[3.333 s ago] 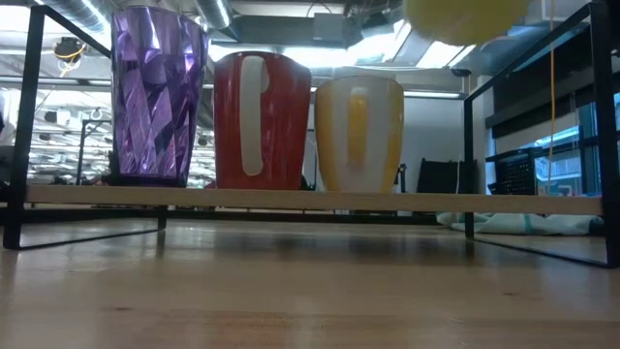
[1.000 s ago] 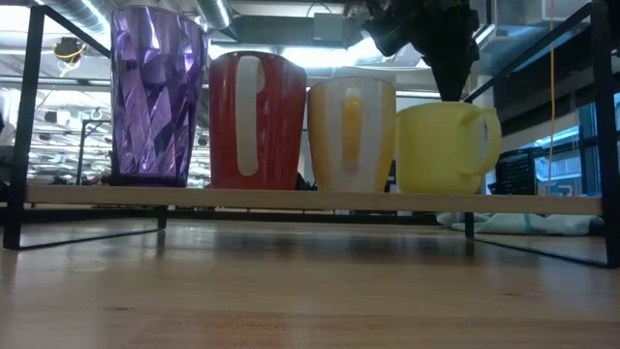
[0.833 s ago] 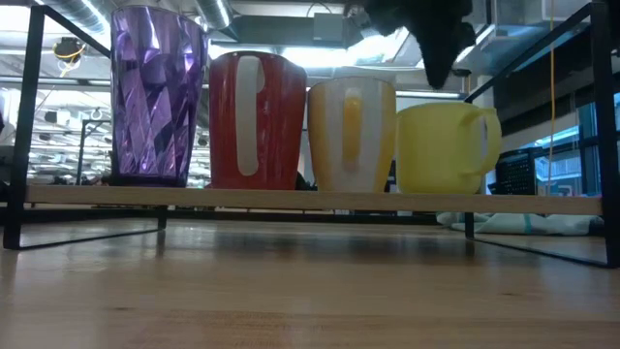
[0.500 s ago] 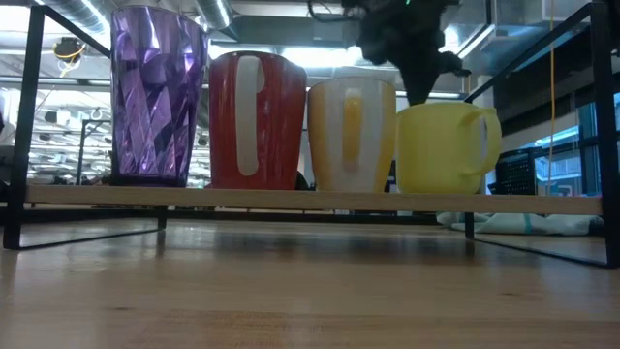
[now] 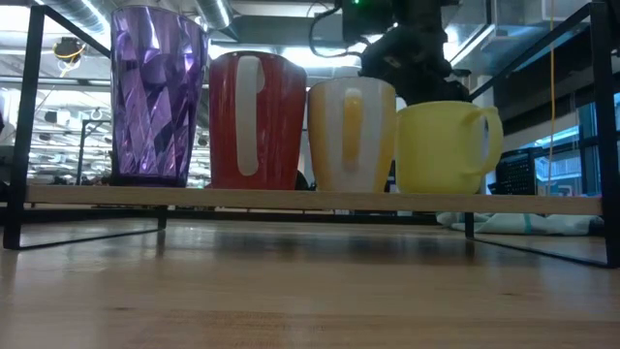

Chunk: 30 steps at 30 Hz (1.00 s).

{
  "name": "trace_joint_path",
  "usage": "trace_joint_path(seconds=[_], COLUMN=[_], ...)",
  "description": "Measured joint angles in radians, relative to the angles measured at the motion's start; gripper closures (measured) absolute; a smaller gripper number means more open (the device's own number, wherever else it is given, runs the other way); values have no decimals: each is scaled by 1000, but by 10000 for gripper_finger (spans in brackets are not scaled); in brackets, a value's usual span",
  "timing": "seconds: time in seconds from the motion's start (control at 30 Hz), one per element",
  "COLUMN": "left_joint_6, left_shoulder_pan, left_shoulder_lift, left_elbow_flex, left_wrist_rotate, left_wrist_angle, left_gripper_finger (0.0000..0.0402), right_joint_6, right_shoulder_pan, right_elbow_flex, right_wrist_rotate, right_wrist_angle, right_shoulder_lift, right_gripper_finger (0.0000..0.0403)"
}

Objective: Stack small to large cups/mugs on shelf
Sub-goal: Put the light green mug on the shelf, then return to Home Position

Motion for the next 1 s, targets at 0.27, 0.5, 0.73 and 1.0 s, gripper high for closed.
trace_joint_path(seconds=[0.27,0.5,0.73,1.0], left_joint_6=[-6,-23,-24,-24], left_shoulder_pan=[0,0,0,0], left_shoulder_lift=[0,0,0,0], left_elbow_flex=[0,0,0,0], left_wrist_rotate=[0,-1,-1,0], left_wrist_angle=[0,0,0,0], left_gripper_finger=[360,360,360,360], right_joint_6=[-1,-5,23,72], right_shoulder_pan=[23,42,72,74], right_elbow_flex=[0,0,0,0], right_wrist_rotate=[-30,-51,-56,168], right_wrist_angle=[-20,-72,-58,-68], right_shoulder_lift=[0,0,0,-1], right_gripper_finger=[400,400,400,400])
